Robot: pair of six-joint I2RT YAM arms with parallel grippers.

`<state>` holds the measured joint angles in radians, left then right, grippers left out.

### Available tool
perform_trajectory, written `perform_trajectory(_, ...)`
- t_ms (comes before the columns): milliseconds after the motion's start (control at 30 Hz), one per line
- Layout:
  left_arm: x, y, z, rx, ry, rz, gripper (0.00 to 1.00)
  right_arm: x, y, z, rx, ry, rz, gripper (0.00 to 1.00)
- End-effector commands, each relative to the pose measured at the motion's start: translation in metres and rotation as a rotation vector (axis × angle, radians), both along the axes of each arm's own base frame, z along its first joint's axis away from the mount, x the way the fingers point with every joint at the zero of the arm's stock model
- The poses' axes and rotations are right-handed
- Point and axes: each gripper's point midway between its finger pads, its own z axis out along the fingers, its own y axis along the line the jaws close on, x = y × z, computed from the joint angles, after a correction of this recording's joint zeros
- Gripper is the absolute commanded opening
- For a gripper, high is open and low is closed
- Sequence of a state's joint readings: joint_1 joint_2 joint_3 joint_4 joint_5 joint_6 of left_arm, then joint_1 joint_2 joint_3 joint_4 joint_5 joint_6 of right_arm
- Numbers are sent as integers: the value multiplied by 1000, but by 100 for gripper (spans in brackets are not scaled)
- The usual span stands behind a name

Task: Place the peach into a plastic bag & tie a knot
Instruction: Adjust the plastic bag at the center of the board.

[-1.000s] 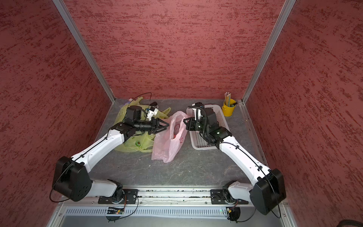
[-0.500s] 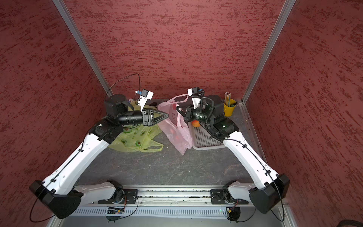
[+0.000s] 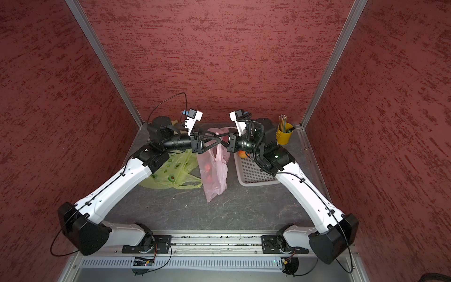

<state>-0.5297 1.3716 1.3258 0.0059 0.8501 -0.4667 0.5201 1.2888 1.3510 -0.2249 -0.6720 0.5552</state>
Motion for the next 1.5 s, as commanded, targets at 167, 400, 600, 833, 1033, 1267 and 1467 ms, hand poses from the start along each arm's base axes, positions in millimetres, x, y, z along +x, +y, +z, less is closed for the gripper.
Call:
perform_trajectory(167, -2, -7, -9, -56, -27, -33, 88, -4, 5, 21, 57, -37, 32, 0)
perform_trajectory(400, -15, -24, -22, -39, 25, -116, 70, 5, 7, 21, 78, -28, 10, 0)
perform_trajectory(600, -14, -27, -38, -32, 78, -112, 43, 10, 7, 16, 70, -18, -12, 0)
perform_trajectory(833, -14, -28, -49, -27, 109, -102, 22, 13, 5, 15, 62, -22, -31, 0)
perform_trajectory(1033, -15, -28, -64, 0, 153, -100, 4, 19, 0, 14, 43, -32, -82, 0)
perform_trajectory(1267, -15, -20, -72, 14, 163, -61, 0, 30, -8, 7, -4, -33, -162, 2)
perform_trajectory(1467, -12, -10, -72, 21, 170, -31, 0, 66, -77, -27, -214, -9, -573, 72)
